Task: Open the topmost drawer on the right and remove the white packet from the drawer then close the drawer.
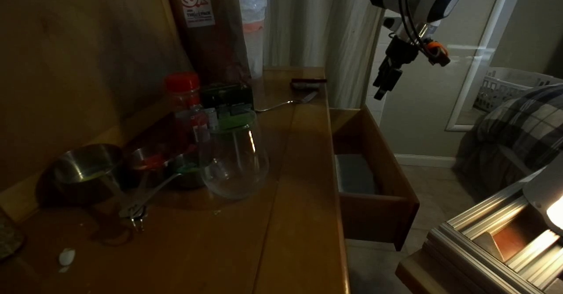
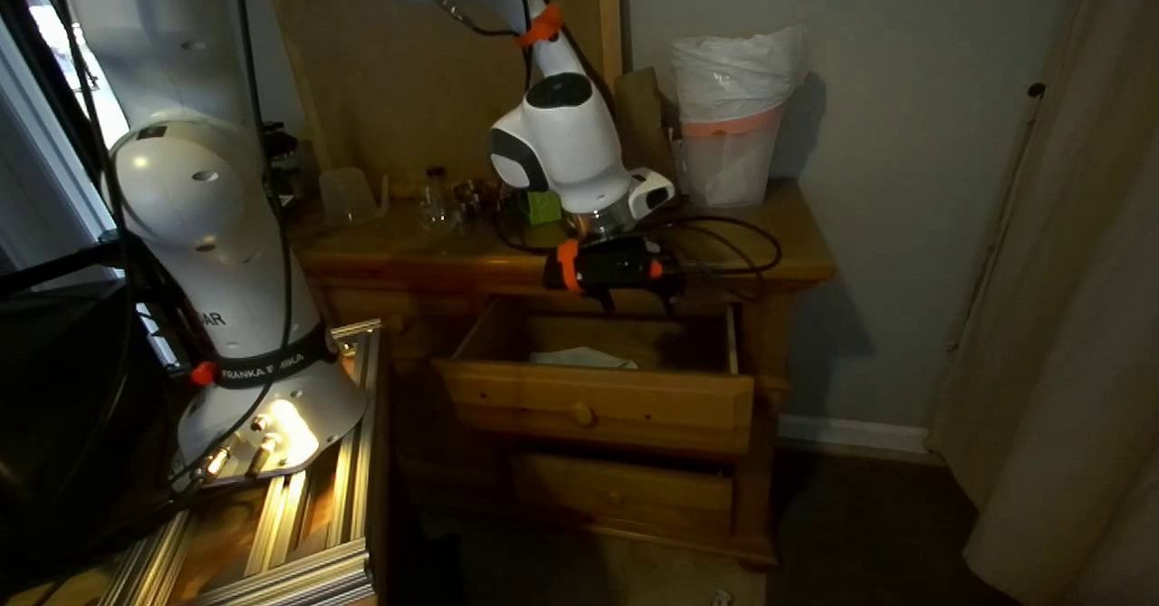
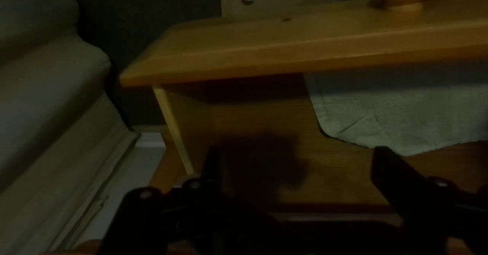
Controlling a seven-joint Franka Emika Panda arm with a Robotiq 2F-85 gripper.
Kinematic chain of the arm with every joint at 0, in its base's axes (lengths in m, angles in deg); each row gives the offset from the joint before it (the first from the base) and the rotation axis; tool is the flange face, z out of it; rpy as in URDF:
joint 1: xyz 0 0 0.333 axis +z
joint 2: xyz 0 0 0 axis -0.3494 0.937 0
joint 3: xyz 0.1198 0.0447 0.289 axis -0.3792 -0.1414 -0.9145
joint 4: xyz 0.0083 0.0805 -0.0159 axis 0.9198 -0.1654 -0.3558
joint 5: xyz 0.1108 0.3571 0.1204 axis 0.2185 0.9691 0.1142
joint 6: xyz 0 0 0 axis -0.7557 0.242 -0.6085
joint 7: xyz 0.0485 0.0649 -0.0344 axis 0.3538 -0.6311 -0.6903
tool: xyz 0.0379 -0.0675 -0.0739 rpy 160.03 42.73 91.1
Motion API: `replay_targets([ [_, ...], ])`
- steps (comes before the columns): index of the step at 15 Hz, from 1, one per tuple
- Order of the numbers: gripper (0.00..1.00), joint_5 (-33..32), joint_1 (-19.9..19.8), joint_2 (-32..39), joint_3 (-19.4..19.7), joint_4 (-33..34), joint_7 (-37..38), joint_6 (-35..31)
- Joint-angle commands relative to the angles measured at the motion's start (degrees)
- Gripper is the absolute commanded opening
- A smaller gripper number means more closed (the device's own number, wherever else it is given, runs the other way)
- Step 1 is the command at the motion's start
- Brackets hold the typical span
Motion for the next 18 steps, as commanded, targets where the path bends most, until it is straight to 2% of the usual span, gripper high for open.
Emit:
replay_targets([
  [1, 1.00, -3.6, -1.7, 4.8, 2.8, 2.8, 0.8, 0.6],
  [7, 1.00, -8.7, -3.3, 8.4, 5.8, 5.1, -1.0, 8.0],
  [13, 1.00, -14.8, -2.3, 9.3, 8.5, 5.7, 1.4, 12.4],
  [18, 1.00, -12.4, -2.9, 8.9, 7.9, 6.6, -0.6, 11.5],
])
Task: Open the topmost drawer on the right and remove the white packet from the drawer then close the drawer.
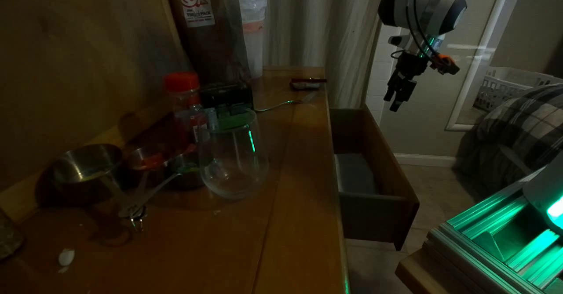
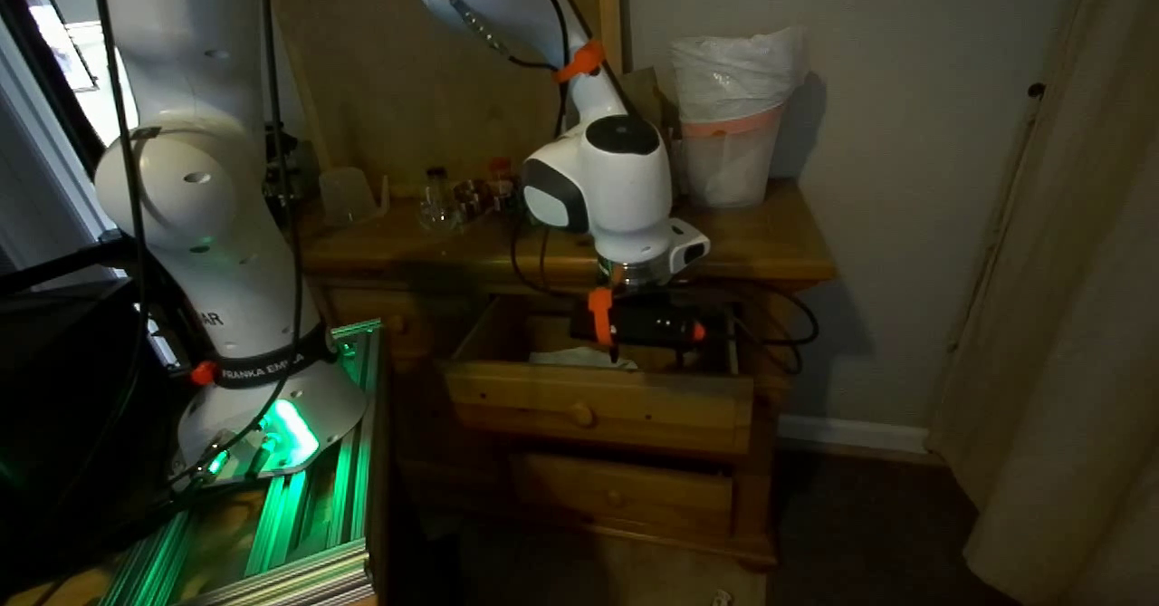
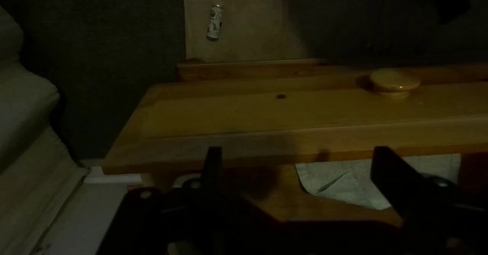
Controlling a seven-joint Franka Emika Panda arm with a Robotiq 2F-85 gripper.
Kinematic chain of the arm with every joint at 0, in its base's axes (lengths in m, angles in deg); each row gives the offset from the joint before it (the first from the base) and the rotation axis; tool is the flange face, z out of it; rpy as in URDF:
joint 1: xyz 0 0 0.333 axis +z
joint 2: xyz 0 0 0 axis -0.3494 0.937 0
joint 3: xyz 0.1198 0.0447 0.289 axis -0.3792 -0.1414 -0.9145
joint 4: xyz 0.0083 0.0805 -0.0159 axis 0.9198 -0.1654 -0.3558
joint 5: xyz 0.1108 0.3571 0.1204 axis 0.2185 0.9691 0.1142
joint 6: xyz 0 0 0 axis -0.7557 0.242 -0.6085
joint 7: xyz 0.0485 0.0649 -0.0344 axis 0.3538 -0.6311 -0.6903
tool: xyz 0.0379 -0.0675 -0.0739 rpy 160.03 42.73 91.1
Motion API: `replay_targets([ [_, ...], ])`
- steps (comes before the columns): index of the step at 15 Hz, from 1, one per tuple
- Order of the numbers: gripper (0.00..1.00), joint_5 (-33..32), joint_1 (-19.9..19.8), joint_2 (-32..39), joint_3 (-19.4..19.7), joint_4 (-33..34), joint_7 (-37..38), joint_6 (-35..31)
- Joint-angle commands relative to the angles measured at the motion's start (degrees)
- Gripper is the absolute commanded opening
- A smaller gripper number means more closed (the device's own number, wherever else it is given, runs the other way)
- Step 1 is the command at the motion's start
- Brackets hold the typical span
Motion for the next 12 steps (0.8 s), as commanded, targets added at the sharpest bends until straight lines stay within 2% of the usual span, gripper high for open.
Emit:
replay_targets([
  [1, 1.00, 1.3, -0.7, 0.0, -0.4, 1.5, -1.3, -0.3],
  [7, 1.00, -1.3, 0.3, 0.5, 0.6, 2.3, -0.4, -2.1],
  [8, 1.00, -2.7, 0.6, 0.7, 1.2, 2.1, 0.9, -1.4],
  [9, 0.94, -4.1, 0.9, 1.0, 1.7, 1.9, 1.9, -0.3],
  [10, 0.99, -6.4, 1.3, 1.3, 2.6, 1.7, 3.6, 1.6],
  [11, 0.97, -8.0, 1.5, 1.5, 3.1, 1.8, 4.3, 2.8],
  [12, 1.00, -9.6, 1.7, 1.7, 3.5, 2.0, 5.0, 4.2],
])
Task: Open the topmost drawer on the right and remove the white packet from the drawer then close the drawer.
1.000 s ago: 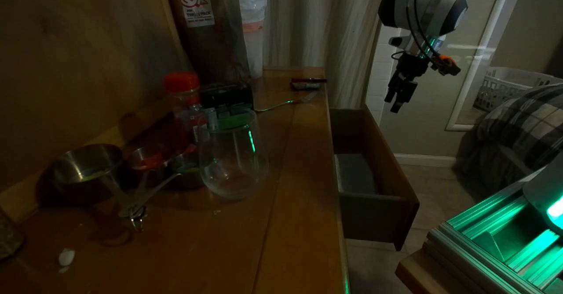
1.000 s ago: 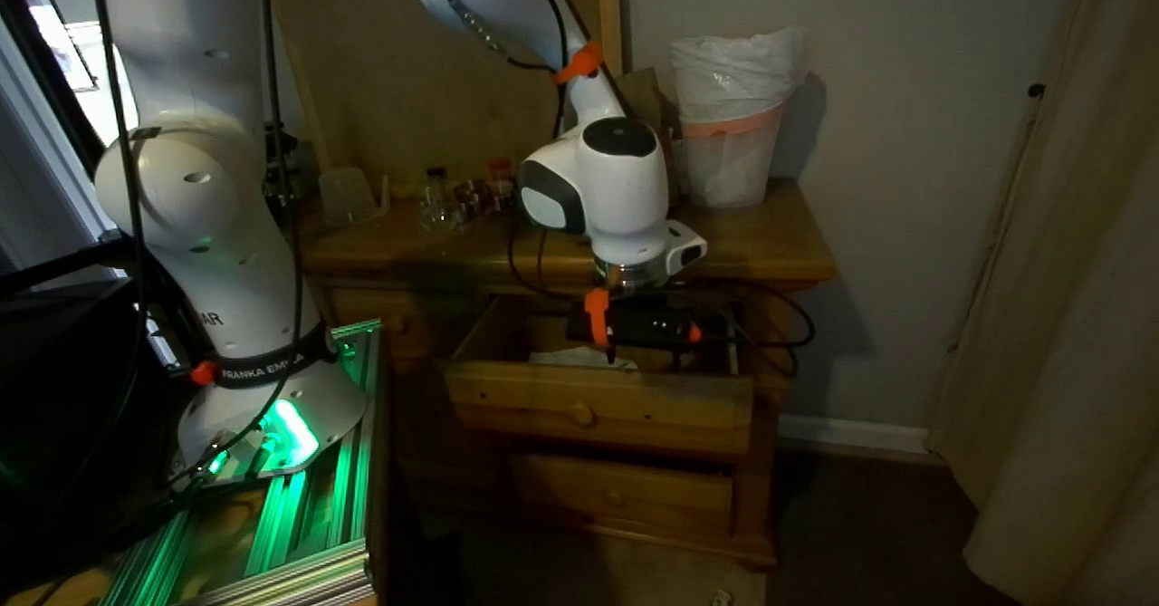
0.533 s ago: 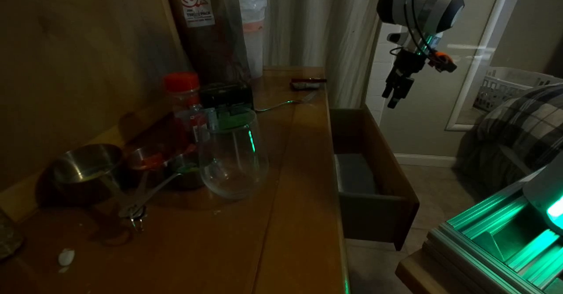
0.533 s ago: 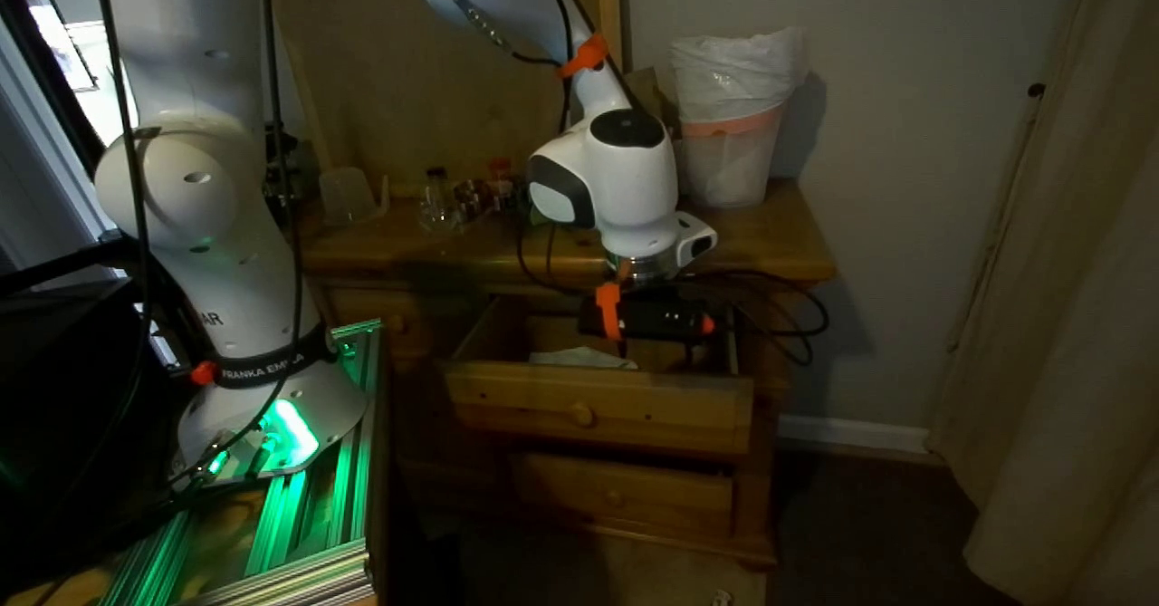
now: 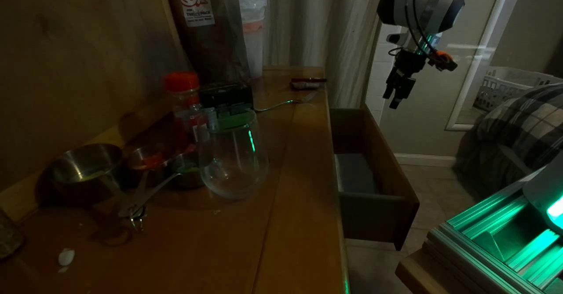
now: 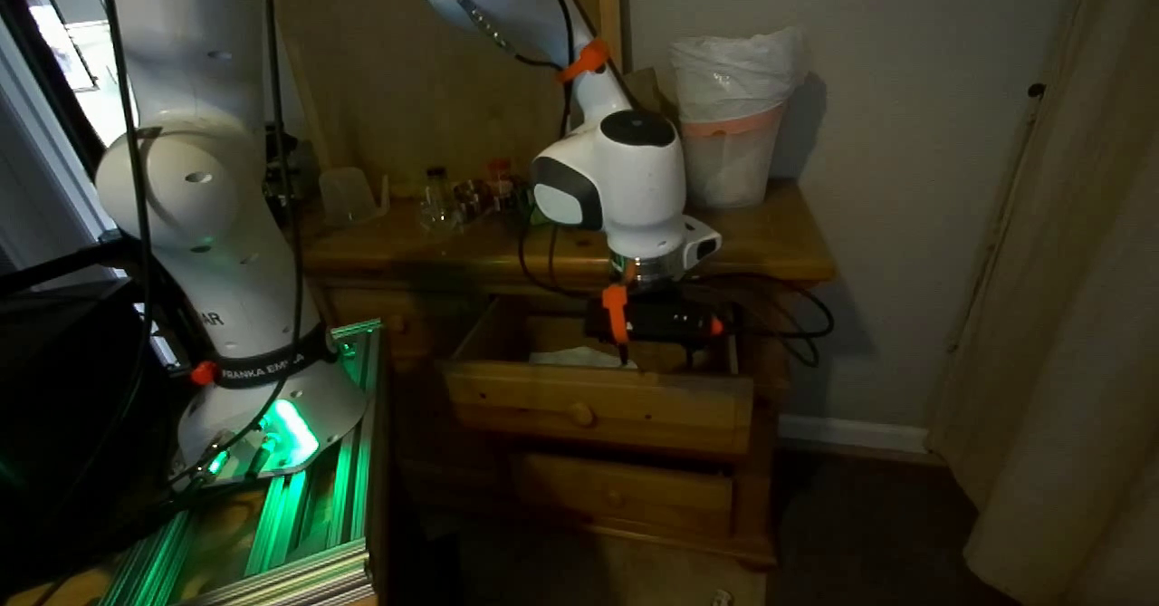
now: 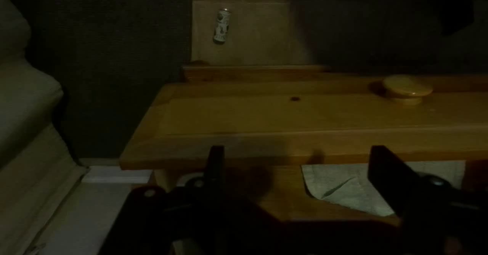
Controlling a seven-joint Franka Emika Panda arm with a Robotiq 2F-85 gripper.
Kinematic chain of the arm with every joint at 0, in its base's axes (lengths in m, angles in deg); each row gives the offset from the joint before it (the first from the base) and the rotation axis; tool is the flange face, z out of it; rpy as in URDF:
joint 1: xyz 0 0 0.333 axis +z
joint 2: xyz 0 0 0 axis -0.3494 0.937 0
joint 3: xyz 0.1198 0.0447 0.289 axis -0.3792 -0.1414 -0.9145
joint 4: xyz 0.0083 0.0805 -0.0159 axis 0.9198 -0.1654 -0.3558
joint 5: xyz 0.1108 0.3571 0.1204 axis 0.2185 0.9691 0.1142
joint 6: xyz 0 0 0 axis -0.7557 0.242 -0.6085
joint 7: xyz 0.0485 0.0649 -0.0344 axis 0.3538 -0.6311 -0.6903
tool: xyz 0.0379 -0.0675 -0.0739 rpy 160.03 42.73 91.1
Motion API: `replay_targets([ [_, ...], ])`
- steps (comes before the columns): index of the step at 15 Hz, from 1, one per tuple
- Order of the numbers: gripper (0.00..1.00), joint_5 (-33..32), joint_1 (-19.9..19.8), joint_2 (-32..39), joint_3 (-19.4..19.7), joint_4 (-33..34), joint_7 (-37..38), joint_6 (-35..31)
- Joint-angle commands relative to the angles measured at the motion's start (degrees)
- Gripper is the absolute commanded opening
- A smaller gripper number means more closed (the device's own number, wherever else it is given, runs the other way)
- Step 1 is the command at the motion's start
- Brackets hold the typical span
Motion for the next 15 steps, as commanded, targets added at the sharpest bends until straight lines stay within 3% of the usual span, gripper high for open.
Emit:
replay_targets([
  [1, 1.00, -6.6, 1.2, 0.9, 2.4, 0.4, 3.9, 4.1],
  [3, 1.00, -8.5, 1.3, 0.9, 3.0, 0.5, 4.4, 5.3],
  [4, 1.00, -13.4, -6.3, -0.4, -3.9, 0.1, 7.4, 3.8],
  [8, 1.00, -19.6, -12.7, -0.3, -9.6, 0.3, 11.6, 5.0],
  [15, 1.00, -19.1, -21.3, -0.2, -17.7, 0.5, 13.4, 5.4],
])
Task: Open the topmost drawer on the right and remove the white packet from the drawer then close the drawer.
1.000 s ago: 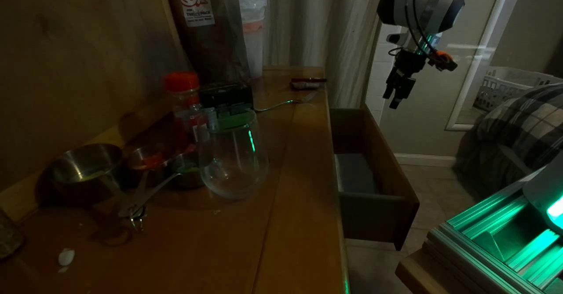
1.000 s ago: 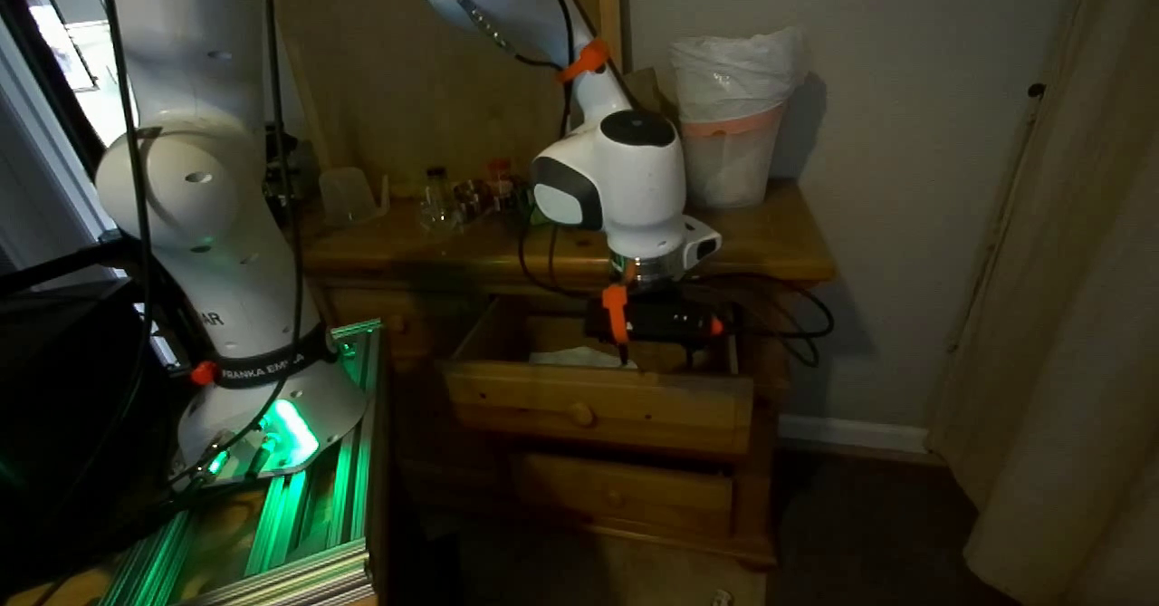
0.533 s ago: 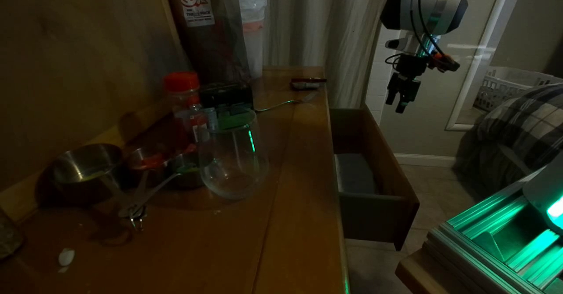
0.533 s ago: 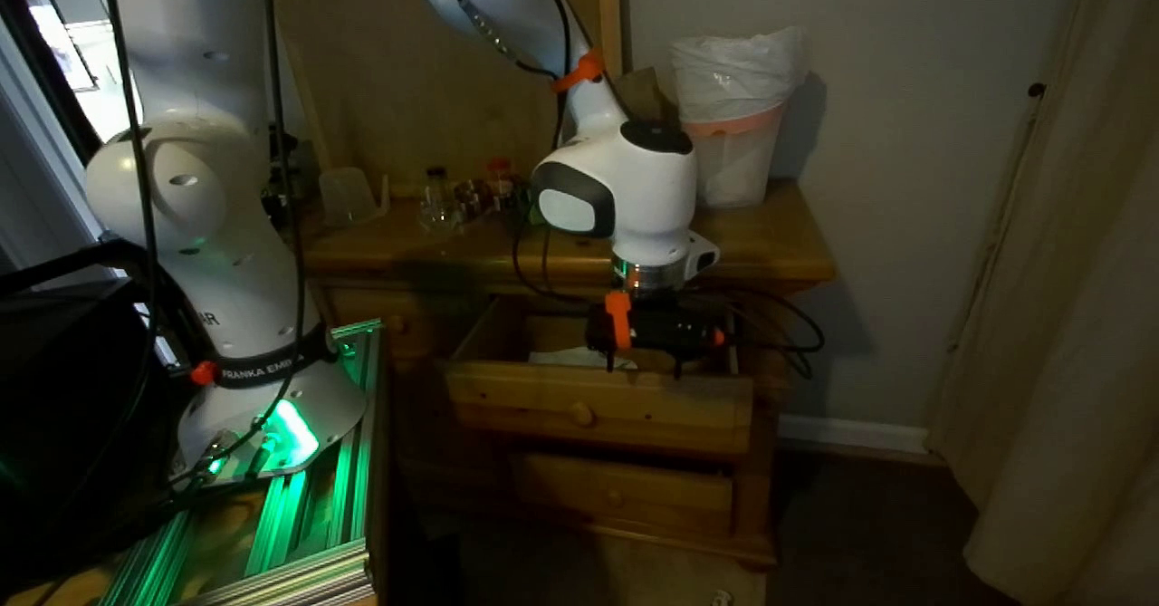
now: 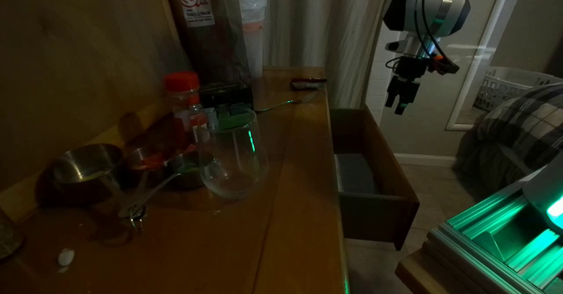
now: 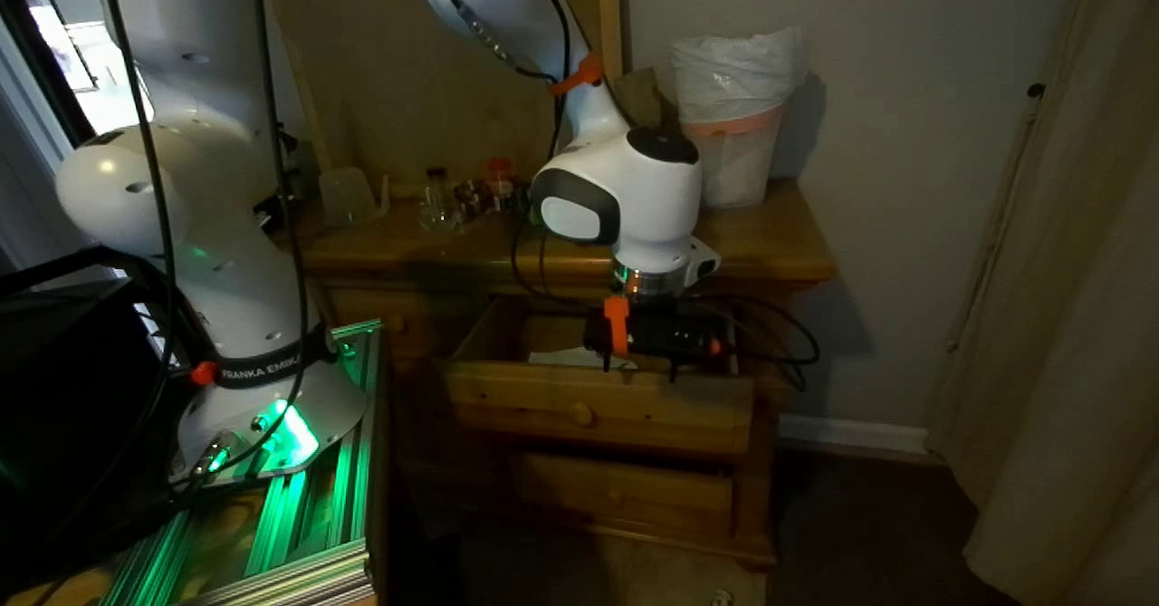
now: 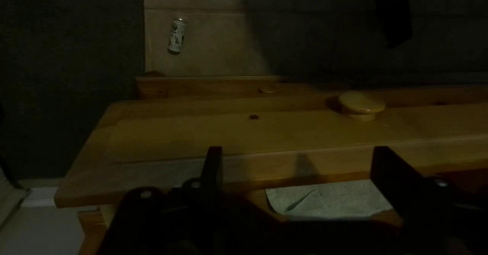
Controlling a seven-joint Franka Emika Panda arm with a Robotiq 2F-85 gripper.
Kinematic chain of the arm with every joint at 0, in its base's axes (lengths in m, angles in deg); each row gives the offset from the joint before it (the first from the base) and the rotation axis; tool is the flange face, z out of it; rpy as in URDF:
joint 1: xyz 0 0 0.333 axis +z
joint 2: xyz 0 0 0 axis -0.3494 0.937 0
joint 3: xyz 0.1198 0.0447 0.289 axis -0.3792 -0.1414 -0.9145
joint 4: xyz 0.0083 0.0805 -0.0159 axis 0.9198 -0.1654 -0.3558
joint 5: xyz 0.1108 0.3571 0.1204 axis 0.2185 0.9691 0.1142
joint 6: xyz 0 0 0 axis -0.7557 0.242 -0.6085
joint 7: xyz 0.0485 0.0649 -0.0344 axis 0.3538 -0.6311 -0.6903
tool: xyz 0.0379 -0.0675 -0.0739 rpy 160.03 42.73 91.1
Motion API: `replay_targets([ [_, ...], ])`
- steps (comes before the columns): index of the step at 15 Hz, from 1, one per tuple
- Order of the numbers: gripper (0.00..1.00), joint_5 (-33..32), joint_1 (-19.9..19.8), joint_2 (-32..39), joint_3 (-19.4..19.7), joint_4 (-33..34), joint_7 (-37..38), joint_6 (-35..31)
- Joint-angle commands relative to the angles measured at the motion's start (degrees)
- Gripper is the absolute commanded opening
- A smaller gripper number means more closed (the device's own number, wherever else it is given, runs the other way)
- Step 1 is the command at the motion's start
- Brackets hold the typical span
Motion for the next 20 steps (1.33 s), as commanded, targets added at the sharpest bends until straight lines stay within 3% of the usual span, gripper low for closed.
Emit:
replay_targets([
  [1, 1.00, -0.8, -3.7, -0.8, -3.2, 0.3, 2.5, 1.5],
  [9, 1.00, -4.4, -4.5, -1.1, -3.9, 0.1, 6.3, 2.0],
  [17, 1.00, -2.9, -5.9, -0.4, -5.5, 0.1, 4.9, 1.7],
  [20, 1.00, -2.5, -2.3, 1.3, -9.4, -0.7, 6.3, -1.5],
])
